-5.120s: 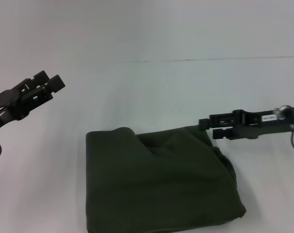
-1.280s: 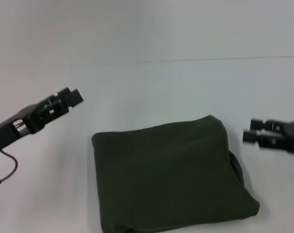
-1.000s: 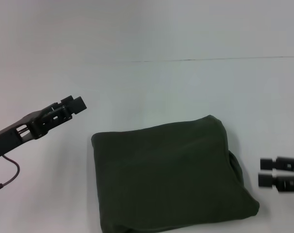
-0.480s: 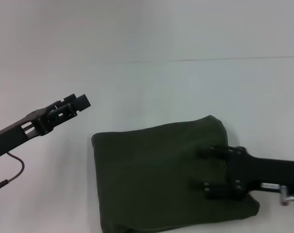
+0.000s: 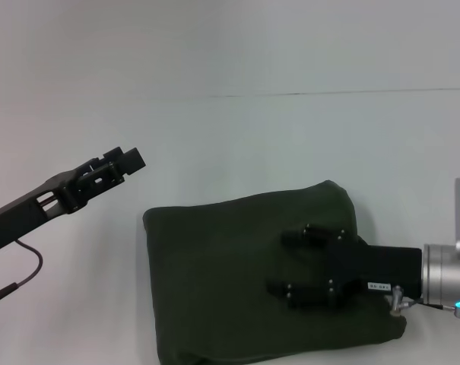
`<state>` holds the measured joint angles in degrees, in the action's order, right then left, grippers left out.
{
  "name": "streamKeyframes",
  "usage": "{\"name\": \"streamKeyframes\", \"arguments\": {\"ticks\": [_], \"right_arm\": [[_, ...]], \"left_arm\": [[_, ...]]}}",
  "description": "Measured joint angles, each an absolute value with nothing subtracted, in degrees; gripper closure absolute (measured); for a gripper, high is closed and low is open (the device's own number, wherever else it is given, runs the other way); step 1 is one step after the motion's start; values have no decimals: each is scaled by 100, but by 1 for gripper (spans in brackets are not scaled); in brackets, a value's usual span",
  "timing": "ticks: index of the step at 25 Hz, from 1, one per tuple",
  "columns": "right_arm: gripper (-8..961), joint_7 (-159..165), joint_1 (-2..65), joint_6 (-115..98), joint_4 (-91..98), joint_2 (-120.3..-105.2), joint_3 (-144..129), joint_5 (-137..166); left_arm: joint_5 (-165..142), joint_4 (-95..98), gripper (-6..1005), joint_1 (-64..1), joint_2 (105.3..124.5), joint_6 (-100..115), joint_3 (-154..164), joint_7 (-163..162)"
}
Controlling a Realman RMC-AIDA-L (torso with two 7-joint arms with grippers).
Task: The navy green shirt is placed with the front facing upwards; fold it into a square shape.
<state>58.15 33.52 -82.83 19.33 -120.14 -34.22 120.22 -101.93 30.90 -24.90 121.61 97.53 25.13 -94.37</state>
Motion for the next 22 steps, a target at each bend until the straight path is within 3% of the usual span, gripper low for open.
{"name": "streamKeyframes", "arguments": {"ticks": [22], "right_arm": [[28,5804,3091,-8612,2118,-11974,-3585,12006]], "left_arm": [[-10186,3085,77,-2548,12164,9736,2514,-9446]]}}
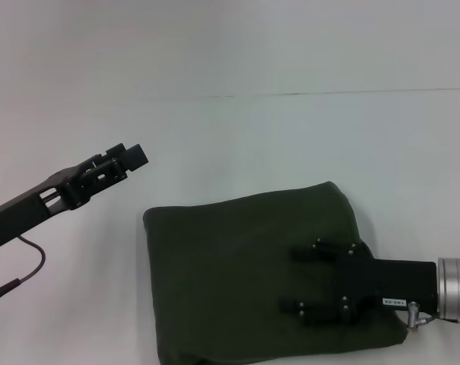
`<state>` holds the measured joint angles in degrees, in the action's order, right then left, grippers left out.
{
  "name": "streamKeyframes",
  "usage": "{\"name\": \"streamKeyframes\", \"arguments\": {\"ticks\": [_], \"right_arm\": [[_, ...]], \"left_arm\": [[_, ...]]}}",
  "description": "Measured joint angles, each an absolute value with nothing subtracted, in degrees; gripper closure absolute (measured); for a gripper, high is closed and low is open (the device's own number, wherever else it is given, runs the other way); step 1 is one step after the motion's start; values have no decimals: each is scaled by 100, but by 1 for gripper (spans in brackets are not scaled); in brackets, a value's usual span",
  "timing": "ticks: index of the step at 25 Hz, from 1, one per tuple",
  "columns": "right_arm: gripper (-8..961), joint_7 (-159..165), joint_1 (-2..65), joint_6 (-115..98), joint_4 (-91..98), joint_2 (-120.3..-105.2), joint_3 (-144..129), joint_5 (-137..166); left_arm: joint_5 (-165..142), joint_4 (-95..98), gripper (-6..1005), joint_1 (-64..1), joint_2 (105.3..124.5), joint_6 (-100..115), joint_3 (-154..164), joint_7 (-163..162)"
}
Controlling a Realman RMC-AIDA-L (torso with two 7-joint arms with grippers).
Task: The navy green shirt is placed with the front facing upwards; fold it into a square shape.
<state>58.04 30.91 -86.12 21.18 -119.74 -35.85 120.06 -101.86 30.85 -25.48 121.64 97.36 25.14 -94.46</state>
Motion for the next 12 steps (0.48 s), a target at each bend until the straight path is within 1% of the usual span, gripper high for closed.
{"name": "streamKeyframes", "arguments": {"ticks": [7,12], "right_arm": [[28,5797,3173,-8479,2108,-12003,-4059,12052],[28,5827,3132,-8412,2121,-11994,-4090,12020]], "left_arm": [[-10177,3085,77,-2549,12170,9731,2509,-9454],[-10187,3076,77,-2545,12171,9711,2483,-9535]]}}
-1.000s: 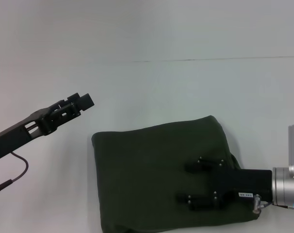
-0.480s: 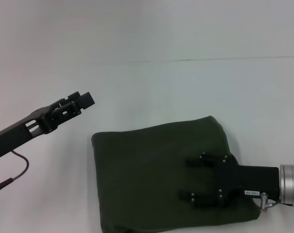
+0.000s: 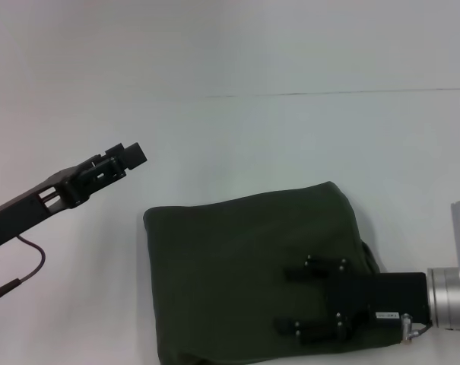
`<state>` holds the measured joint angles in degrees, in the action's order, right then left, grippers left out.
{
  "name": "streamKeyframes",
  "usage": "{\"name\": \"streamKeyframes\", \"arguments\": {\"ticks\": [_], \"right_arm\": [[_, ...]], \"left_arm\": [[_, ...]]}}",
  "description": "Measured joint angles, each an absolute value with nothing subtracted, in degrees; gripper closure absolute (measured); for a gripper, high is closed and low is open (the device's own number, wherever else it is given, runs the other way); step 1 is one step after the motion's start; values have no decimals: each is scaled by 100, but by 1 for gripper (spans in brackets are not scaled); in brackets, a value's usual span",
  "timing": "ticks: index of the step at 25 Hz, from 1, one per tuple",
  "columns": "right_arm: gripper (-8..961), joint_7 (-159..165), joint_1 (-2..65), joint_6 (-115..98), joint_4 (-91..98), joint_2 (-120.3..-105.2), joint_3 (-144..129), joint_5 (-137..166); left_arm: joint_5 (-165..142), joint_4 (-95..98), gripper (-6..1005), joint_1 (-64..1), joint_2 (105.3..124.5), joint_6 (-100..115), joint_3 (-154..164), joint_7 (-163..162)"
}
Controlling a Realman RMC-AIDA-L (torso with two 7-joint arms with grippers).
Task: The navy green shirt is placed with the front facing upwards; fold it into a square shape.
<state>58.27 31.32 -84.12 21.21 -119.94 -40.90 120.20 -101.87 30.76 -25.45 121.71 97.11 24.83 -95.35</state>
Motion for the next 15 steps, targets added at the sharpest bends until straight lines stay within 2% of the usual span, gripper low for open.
{"name": "streamKeyframes", "arguments": {"ticks": [4,11,15], "right_arm": [[28,5814,3050,-8805,2262,-11963,-3813,11841],[28,6511,2634,-9964,2896,-11892,-2780,11174],[28,6743,2446,-10236,2970,-11798,-2241,11080]], "left_arm": [[-10261,3127,77,-2559,12094,9646,2560,-10125],[-11679,3594,78,-2832,11649,9699,2636,-12701],[-12735,3672,78,-3111,11533,9497,2714,-13557]]}}
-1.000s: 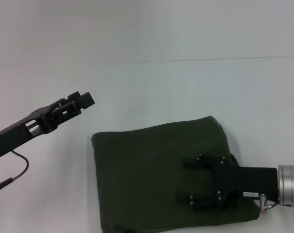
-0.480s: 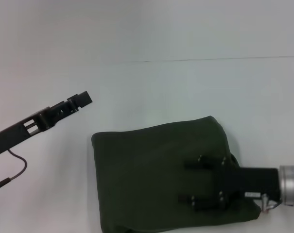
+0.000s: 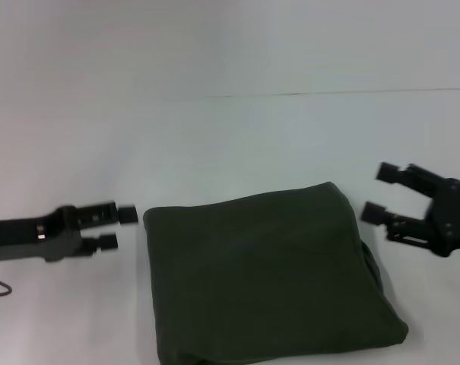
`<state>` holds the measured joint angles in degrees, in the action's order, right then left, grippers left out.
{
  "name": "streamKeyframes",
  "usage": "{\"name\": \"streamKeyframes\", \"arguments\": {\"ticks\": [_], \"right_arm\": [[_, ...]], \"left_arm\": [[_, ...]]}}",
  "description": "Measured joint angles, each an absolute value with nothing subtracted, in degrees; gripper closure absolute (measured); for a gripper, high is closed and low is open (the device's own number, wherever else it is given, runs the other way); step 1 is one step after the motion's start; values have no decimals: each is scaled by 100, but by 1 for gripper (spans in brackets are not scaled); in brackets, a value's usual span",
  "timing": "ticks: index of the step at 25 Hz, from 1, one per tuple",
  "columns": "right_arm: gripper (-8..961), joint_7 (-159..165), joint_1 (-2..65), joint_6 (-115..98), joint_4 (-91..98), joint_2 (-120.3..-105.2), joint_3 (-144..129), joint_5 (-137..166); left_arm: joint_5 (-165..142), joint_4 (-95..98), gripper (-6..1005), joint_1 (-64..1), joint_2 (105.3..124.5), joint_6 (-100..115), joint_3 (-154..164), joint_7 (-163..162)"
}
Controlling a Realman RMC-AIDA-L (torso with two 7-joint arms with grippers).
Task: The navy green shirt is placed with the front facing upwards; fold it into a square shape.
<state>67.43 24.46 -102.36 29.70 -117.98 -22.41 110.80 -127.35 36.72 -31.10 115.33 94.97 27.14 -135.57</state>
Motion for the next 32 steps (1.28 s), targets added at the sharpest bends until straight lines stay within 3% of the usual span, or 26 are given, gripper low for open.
{"name": "streamKeyframes", "arguments": {"ticks": [6,29,32], "right_arm": [[28,6702,2274,-10272,2971,-11785,-1949,11056],[28,6688,2310,-10231,2980,-11788,-1933,11038],[28,6688,2289,-10230,2980,-11796,-1933,11039]], "left_arm": [[-13568,3435,77,-3591,11467,9354,3142,-14151],[-13646,3023,104,-4038,11758,8385,3862,-14225],[-13586,3101,232,-4035,11829,8346,3872,-13999]]}}
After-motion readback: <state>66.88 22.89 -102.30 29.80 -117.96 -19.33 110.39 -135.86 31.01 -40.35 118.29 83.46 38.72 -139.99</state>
